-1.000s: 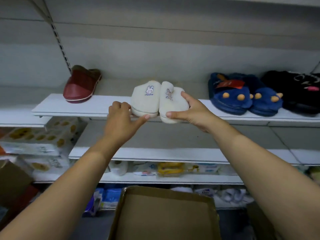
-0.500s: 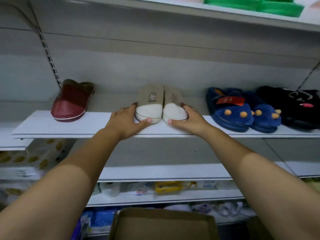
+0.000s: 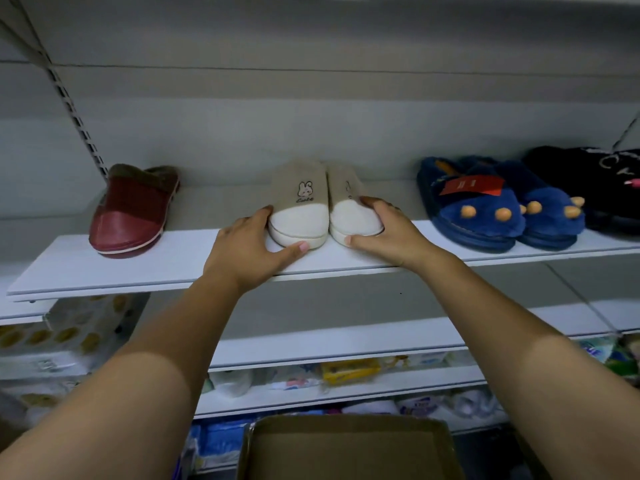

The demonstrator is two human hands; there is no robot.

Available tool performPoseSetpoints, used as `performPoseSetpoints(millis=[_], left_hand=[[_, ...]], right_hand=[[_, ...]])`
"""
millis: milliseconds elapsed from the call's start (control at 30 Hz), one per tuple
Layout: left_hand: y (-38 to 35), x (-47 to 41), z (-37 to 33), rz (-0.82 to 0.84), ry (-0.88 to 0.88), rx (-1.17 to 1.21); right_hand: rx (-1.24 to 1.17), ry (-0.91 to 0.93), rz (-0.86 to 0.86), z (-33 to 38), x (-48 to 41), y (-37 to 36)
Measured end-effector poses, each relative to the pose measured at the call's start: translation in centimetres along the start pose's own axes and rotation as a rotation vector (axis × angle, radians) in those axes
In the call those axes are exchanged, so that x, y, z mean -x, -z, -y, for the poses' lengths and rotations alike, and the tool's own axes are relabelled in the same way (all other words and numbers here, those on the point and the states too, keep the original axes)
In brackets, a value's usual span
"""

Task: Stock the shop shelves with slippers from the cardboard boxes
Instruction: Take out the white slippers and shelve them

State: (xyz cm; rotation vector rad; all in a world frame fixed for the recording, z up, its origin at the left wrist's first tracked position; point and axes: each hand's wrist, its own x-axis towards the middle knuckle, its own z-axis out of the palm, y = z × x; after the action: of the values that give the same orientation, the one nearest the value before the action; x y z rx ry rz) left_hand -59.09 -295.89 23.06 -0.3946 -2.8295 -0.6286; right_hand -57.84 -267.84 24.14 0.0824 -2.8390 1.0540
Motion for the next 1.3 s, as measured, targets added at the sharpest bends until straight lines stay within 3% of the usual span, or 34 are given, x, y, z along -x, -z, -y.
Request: performPoseSetpoints(millis=[500,800,1000,1300], left_hand=[[1.9,1.2,-1.4,0.005,0.016,-0.006],[3.3,5.1,-4.6,-0.063,-0.05,-0.102],[3.9,8.6,-11.8,-0.107,-0.259,-0.124],[0.1,12.4,-28.8,-0.067,-0.469,-0.128]], right_hand=[[0.198,0.044,-0.053,1.9,2.4,-0.7],[0.375,0.107,0.054,0.8,9.1,3.9],[0.448,0.132,0.036,-0.3,14.2,8.6],[0.592,0.07,-0.076,-7.0,25.7,20.6]])
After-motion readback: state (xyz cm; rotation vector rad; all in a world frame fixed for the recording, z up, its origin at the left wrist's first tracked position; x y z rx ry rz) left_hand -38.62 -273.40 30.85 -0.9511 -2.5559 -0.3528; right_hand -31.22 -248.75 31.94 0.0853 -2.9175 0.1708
